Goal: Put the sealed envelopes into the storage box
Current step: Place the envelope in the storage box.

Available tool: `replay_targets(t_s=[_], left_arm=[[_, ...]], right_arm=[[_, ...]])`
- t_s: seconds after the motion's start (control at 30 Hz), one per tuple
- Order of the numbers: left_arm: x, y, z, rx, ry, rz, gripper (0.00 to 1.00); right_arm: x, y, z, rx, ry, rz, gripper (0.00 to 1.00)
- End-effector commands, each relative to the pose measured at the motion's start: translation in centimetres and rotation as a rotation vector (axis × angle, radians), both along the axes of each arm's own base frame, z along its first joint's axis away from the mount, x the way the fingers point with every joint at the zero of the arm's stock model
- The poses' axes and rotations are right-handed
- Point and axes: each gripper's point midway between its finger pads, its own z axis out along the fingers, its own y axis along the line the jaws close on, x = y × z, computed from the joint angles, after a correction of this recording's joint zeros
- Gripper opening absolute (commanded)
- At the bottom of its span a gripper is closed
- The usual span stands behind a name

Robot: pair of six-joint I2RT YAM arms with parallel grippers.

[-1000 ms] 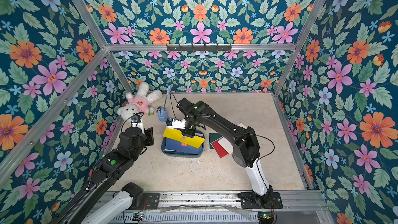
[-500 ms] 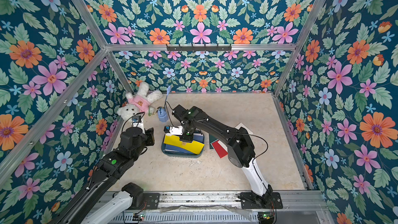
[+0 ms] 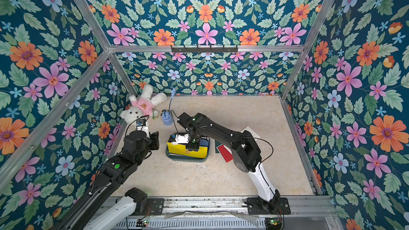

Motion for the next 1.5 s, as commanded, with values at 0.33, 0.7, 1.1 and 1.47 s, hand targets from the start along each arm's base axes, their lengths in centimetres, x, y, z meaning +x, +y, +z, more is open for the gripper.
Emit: replay_targets(t_s=[0.33, 0.7, 1.1, 1.47], left_arm=[[0.2, -0.2, 0.1, 0.003, -0.001, -0.006, 0.48], [0.3, -0.5, -0.3, -0.003, 0.01, -0.018, 0.48], [0.3, -0.6, -0.2, -0.01, 0.01, -0.021, 0.5], [1.6, -3.4, 0.2, -0.102, 0.002, -0.106, 0.51]], right_arm=[[0.4, -0.6, 1.8, -0.004, -0.061, 0.01, 0.0], [1.1, -0.7, -0.2, -0.054, -0.087, -0.021, 0.26], [5.8, -0.4, 2.5, 0.072, -0.2, -0.198, 0.37], [8.6, -3.8, 6.8, 0.486, -0.126, -0.561, 0.37]])
